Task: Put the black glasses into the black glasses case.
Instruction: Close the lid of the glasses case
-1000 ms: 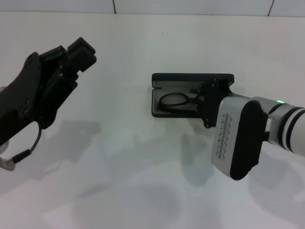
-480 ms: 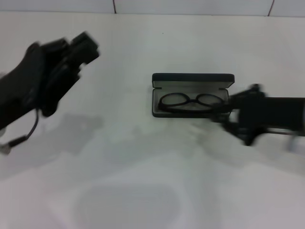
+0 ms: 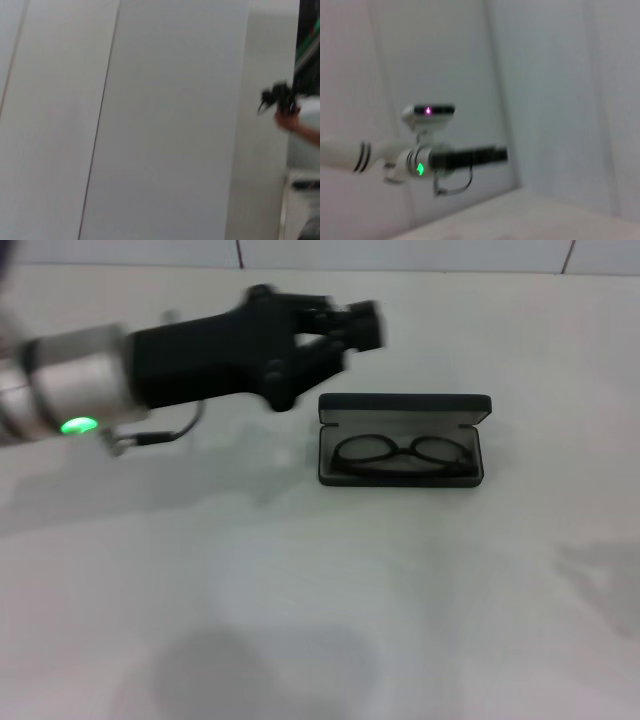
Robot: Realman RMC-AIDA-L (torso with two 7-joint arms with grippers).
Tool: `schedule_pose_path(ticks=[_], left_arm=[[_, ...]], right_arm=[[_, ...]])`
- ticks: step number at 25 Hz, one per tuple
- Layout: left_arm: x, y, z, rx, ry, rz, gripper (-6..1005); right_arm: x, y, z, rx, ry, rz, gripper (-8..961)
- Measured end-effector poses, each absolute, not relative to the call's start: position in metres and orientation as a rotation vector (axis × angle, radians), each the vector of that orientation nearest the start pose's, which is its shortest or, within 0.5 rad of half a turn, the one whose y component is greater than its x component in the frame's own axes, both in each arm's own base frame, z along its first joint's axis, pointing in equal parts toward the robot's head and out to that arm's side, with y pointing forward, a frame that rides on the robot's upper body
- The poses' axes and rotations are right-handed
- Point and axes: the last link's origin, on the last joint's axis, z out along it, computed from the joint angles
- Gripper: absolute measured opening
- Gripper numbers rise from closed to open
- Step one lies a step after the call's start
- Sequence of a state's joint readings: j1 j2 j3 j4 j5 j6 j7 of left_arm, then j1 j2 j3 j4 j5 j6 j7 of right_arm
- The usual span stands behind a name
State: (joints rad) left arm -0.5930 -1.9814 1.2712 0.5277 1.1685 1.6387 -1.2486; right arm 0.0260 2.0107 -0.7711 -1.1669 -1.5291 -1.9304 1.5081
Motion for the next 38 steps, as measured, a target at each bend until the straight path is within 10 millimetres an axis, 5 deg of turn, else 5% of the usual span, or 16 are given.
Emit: schedule_pose_path(ticks=[8, 14, 27, 38], left_arm=[[-0.149, 0.381, -0.039, -2.807, -0.36, -0.916, 125], [-0.14, 0.396, -0.069, -2.789, -0.366, -0.705, 150], [-0.164, 0.399, -0.083, -2.733, -0.462, -0.566, 225], [-0.165, 0.395, -0.096, -2.75, -0.447, -0.513, 226]], right_arm=[[0.334, 0.166, 0.131, -2.329, 0.564, 1.016, 165], [0.338, 0.166, 0.123, -2.327, 0.589, 1.036, 170], [0.336, 0.186, 0.111, -2.332, 0.581, 1.066, 181], [0.336, 0.192, 0.105, -2.341, 0.6, 1.062, 190]])
